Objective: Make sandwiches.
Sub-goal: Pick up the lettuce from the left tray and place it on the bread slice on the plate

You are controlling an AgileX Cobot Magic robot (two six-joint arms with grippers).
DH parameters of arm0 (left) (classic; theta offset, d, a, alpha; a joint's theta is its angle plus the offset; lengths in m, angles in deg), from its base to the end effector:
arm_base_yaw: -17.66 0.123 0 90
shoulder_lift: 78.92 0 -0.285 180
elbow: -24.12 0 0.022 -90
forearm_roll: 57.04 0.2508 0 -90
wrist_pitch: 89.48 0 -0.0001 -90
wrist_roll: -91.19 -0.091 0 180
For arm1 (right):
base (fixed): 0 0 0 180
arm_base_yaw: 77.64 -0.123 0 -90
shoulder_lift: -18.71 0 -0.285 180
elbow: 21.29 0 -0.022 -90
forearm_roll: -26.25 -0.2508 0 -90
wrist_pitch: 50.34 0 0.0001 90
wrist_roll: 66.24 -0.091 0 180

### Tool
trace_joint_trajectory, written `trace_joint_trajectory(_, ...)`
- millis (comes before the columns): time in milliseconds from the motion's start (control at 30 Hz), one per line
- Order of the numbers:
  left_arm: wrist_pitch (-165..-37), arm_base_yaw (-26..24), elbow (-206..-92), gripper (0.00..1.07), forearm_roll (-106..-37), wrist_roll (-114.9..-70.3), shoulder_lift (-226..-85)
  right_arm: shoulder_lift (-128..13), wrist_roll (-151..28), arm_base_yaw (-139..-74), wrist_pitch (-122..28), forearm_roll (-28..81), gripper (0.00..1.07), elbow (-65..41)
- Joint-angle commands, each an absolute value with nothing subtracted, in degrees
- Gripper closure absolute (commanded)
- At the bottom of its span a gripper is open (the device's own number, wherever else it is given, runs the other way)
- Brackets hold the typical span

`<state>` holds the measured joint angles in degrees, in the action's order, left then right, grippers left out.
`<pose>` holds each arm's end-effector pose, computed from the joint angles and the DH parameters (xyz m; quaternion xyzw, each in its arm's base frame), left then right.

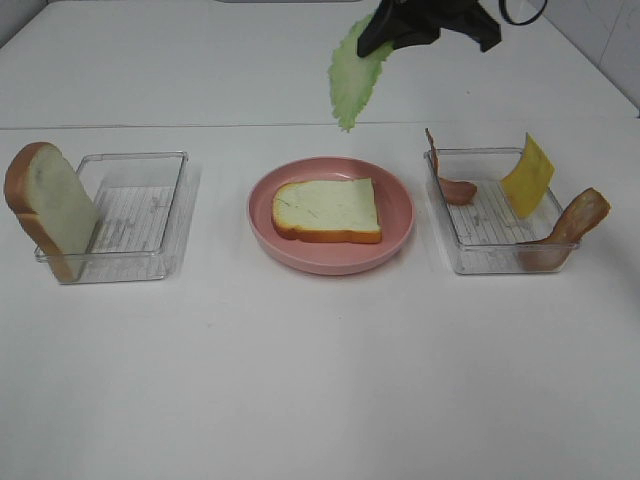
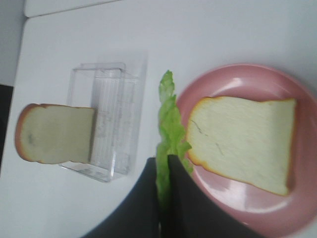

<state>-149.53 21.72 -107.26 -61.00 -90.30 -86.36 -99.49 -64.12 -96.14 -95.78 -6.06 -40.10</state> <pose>-0.0049 -0.0058 0.2782 -0.0178 0.8479 -0.0089 0.5298 0.4060 0.1724 0.2904 -0.0397 0.9234 0.2868 0.2519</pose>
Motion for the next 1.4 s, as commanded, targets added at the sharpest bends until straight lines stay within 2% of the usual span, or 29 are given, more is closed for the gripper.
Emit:
trace_joint_trajectory(33,-148.7,21.6,-107.3,0.06,-61.3,-89.8,-85.2,-101.7,-60.8,-97.3,-93.0,-11.4,1.07,-40.4)
trace_joint_trajectory(367,-148.7,21.6,-107.3,0.06,-61.3,-89.8,-85.2,-111.3,-60.4,-103.6,-87.0,-12.7,1.07,-40.4)
trace_joint_trajectory(800,-148.7,21.6,-107.3,0.06,-61.3,-89.8,-85.2,-117.7,-60.5,-104.0,-83.2,-11.7,1.07,-40.4)
trace_joint_trajectory(1033,-148.7,21.6,-107.3,0.06,-61.3,-89.8,-85.2,-118.5,-61.2,-104.0,-82.8,-5.0,1.07,-40.4)
trace_joint_trajectory(1200,-148.7,21.6,-107.3,0.06,-61.3,-89.8,-85.2,-118.5,-66.2,-104.0,-82.2,6.2,1.07,-40.4)
trace_joint_trajectory(1400,-148.7,21.6,-107.3,0.06,-61.3,-89.8,-85.2,-118.5,-69.8,-104.0,-82.2,10.5,1.07,-40.4)
